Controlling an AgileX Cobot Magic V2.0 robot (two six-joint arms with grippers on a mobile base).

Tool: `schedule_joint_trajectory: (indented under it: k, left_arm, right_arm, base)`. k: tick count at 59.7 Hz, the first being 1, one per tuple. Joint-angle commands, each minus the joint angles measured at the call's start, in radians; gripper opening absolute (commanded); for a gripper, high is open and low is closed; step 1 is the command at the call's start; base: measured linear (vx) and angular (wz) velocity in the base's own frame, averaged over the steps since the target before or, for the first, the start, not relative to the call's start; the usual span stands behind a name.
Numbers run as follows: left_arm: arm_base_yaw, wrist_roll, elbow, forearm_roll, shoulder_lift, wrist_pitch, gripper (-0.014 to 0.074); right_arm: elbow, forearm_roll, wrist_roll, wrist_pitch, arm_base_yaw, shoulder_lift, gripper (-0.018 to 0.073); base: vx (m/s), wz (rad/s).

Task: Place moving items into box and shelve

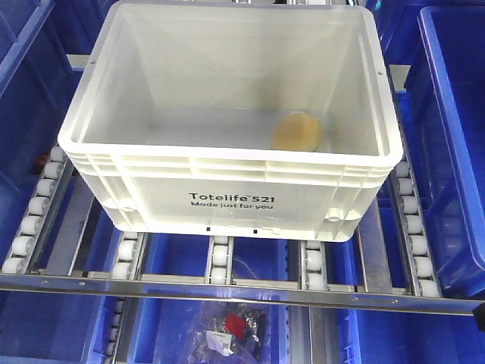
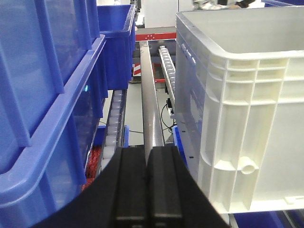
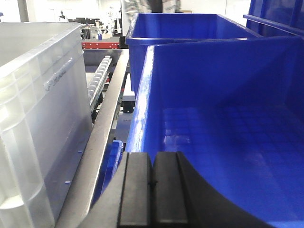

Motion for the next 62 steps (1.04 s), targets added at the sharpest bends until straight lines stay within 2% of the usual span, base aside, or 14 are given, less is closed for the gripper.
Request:
schedule_joint_trajectory:
  k: [1,62]
  left_arm:
    - [-0.002,-0.008,0.021,-0.006,-0.008,-0.078,-0.0006]
    - [-0.002,-0.008,0.021,-0.006,-0.008,-0.077,-0.0006]
  right_arm:
    - [0.006,-0.002,-0.008,-0.086,-0.008,-0.025,-0.0006]
    - [0.006,-0.002,-0.008,-0.086,-0.008,-0.025,-0.0006]
  base:
    - [0.0,0.0]
    - [0.0,0.0]
